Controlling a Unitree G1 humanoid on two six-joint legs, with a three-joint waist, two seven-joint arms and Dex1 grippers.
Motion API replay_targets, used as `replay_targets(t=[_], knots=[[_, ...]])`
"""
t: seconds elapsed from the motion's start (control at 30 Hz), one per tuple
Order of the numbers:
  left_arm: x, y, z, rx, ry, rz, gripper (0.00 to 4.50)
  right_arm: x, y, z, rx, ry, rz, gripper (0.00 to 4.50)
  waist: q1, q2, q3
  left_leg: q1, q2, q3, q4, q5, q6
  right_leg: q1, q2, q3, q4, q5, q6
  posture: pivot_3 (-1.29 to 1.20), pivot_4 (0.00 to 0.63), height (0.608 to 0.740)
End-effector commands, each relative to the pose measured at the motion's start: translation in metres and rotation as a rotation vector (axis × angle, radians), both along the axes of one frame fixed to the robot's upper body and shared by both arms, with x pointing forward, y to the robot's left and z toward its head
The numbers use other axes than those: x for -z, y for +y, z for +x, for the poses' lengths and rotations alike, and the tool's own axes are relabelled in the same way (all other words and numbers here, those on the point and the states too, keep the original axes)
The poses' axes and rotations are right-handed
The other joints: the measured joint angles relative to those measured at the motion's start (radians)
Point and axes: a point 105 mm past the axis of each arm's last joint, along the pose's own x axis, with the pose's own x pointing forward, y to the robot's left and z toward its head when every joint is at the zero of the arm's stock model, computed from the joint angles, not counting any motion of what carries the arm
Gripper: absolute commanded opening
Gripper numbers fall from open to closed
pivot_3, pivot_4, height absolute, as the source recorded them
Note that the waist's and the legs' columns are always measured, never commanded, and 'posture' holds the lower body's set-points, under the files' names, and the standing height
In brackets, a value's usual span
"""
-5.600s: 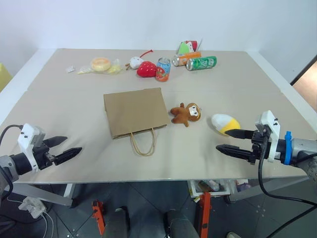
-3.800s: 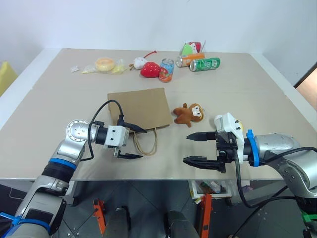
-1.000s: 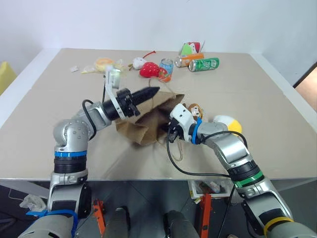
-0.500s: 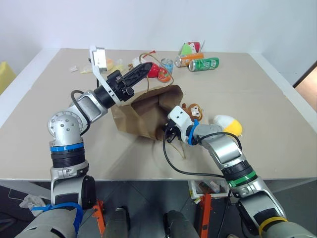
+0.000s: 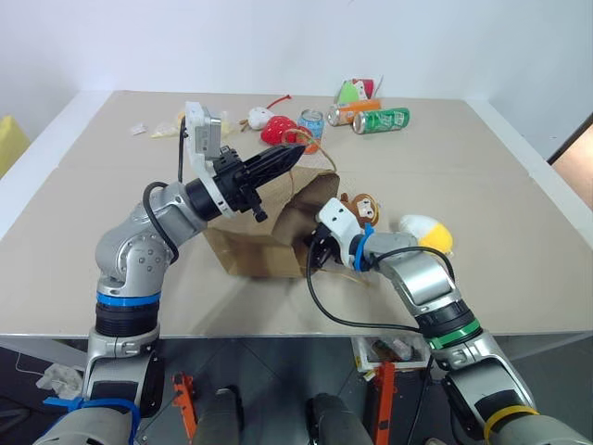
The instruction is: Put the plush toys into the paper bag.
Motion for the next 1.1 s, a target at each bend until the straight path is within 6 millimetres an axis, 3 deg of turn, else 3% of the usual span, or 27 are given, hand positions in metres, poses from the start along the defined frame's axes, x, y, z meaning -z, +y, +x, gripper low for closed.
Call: replay_targets(t=[0.03,0.2,0.3,0.43,0.53,0.6,0.67,0.8,0.9,1.0,1.1], knots=[[-0.002,0.009,0.004,-0.037,-0.028,-0.024,0.00,-0.026,-0.003,-0.001,-0.016,-0.055,0.058,0.05,0.000,0.000,0.000,0.000,0.000,0.000,0.000,0.000,0.000,0.000,0.000,0.000,0.000,0.000,0.000,0.00,0.150,0.740],[0.005,0.010,0.006,-0.039,-0.022,-0.015,0.00,-0.070,-0.014,-0.014,-0.083,-0.101,0.256,0.05,0.000,0.000,0.000,-0.001,0.000,0.000,0.000,0.000,0.000,0.000,0.000,0.000,0.000,0.000,0.001,0.00,0.150,0.740],[0.009,0.009,0.004,-0.025,-0.015,-0.013,0.00,-0.088,-0.044,-0.020,-0.059,-0.135,0.310,0.05,0.003,0.000,0.000,-0.001,0.000,0.000,-0.001,0.000,0.000,0.000,0.000,0.000,0.000,-0.001,0.001,0.00,0.150,0.740],[0.010,0.004,0.001,-0.001,-0.010,-0.012,0.00,-0.088,-0.068,-0.029,-0.044,-0.127,0.291,1.29,0.010,0.000,0.000,-0.001,0.000,0.000,-0.001,0.000,0.000,0.000,-0.001,0.000,-0.001,-0.004,-0.004,0.00,0.150,0.740],[0.011,0.003,-0.001,0.008,-0.008,-0.009,0.00,-0.094,-0.079,-0.036,-0.045,-0.128,0.313,2.64,0.006,0.001,0.000,-0.001,0.000,0.000,-0.001,0.000,0.000,0.000,-0.001,0.000,-0.001,-0.004,-0.005,0.00,0.150,0.740],[0.011,0.000,-0.003,0.022,-0.004,-0.013,0.00,-0.093,-0.103,-0.036,0.005,-0.135,0.296,3.68,0.005,0.001,0.001,-0.001,0.000,0.000,-0.001,0.000,0.000,0.000,-0.001,0.000,-0.001,-0.003,-0.005,0.00,0.150,0.740],[0.011,-0.002,-0.005,0.037,-0.001,-0.013,0.00,-0.090,-0.129,-0.030,0.101,-0.158,0.245,4.44,0.006,0.001,0.001,-0.001,0.000,0.000,0.000,0.000,0.000,0.000,-0.001,0.000,-0.001,-0.004,-0.004,0.00,0.150,0.740],[0.013,-0.007,-0.009,0.065,0.006,-0.011,0.00,-0.093,-0.168,-0.015,0.265,-0.208,0.187,4.44,0.007,0.001,0.001,0.000,-0.001,0.000,0.000,0.000,0.000,0.000,-0.002,0.000,-0.001,-0.004,-0.004,0.00,0.150,0.740],[0.016,-0.012,-0.013,0.096,0.005,0.009,0.00,-0.083,-0.190,-0.008,0.346,-0.181,0.149,4.44,0.005,0.001,0.001,0.000,-0.001,0.000,0.000,0.000,0.000,0.000,-0.001,0.000,-0.001,-0.004,-0.004,0.00,0.150,0.740],[0.018,-0.015,-0.016,0.112,0.007,0.017,0.00,-0.070,-0.201,-0.002,0.408,-0.158,0.114,4.44,0.005,0.001,0.001,0.000,-0.001,0.000,0.000,0.000,0.000,0.000,-0.001,0.001,-0.001,-0.004,-0.004,0.00,0.150,0.740],[0.018,-0.016,-0.017,0.126,0.013,0.014,0.00,-0.057,-0.199,0.000,0.410,-0.121,0.114,4.44,0.004,0.001,0.001,0.000,-0.001,0.000,0.000,0.000,0.000,0.000,-0.001,0.001,-0.001,-0.004,-0.003,0.00,0.150,0.740]])
